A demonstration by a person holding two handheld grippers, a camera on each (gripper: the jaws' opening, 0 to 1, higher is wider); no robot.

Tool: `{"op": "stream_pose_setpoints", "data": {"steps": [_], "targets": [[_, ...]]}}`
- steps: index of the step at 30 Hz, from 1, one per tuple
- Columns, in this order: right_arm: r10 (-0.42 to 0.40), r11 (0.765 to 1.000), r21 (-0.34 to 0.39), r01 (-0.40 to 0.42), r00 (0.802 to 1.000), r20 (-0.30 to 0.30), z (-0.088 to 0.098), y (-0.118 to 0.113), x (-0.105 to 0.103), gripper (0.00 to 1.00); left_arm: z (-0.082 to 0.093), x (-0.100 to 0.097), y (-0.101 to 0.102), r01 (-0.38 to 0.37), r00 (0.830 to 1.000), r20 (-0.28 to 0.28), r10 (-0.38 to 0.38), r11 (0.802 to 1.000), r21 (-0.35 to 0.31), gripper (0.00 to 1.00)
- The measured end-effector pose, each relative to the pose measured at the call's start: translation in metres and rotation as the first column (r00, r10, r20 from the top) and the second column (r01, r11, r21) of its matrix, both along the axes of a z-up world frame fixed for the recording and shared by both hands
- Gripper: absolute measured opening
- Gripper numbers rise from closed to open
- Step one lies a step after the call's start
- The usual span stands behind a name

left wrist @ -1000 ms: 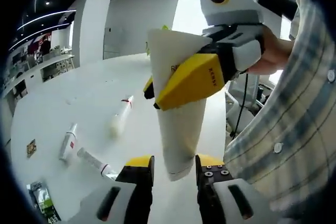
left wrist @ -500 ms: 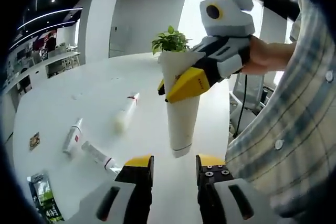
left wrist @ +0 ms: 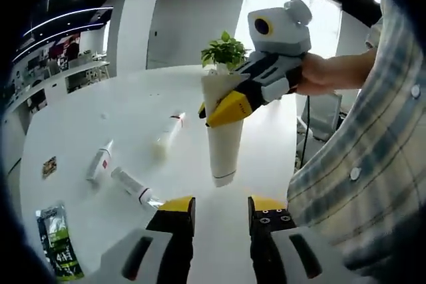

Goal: Arrange the skincare products in the storage area until every visible bottle or jar stands upright without overlapping.

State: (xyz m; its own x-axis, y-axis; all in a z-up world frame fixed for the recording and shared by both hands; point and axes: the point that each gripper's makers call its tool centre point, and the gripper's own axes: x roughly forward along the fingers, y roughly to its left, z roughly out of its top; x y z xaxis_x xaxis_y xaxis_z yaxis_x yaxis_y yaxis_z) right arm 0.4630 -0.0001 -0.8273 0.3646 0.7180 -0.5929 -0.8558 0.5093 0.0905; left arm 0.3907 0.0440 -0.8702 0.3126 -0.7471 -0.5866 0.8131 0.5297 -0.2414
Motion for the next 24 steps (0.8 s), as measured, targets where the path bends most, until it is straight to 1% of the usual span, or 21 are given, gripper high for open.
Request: {"op": "stream_pose_setpoints", "data": {"steps": [1,3,9,15,17,21,24], "targets": [[0.002,1.0,0.001,-0.002,1.0,0.001,0.0,0.001,0.001,0.08,0.0,0.0,0.0,0.001,1.0,0.001,-0.001,1.0,0.004,0.32],[0.008,1.0,0.002,-0.008,1.0,0.006,-0.001,0.002,0.004,0.08,0.0,0.004,0.004,-0.026,0.999,0.037,0.025,0.999,0.03,0.31],[0.038,0.999,0.007,-0.038,0.999,0.028,-0.003,0.006,0.008,0.08,0.003,0.007,0.008,-0.06,0.998,0.029,0.059,0.998,0.018,0.31],[0.08,0.997,0.0,-0.08,0.995,0.052,-0.008,0.009,0.009,0.08,0.006,0.001,0.01,-0.041,0.999,0.038,0.039,0.998,0.038,0.31],[0.092,0.996,0.0,-0.093,0.994,0.057,-0.009,0.01,0.008,0.08,0.005,-0.001,0.011,-0.037,0.999,0.039,0.036,0.998,0.045,0.31],[0.093,0.996,0.01,-0.093,0.994,0.061,-0.012,0.013,0.009,0.08,0.004,-0.005,0.013,-0.038,0.999,0.041,0.036,0.998,0.055,0.31],[0.096,0.995,0.023,-0.098,0.993,0.069,-0.011,0.016,0.01,0.08,0.004,-0.007,0.014,-0.046,0.998,0.037,0.044,0.998,0.05,0.31]]}}
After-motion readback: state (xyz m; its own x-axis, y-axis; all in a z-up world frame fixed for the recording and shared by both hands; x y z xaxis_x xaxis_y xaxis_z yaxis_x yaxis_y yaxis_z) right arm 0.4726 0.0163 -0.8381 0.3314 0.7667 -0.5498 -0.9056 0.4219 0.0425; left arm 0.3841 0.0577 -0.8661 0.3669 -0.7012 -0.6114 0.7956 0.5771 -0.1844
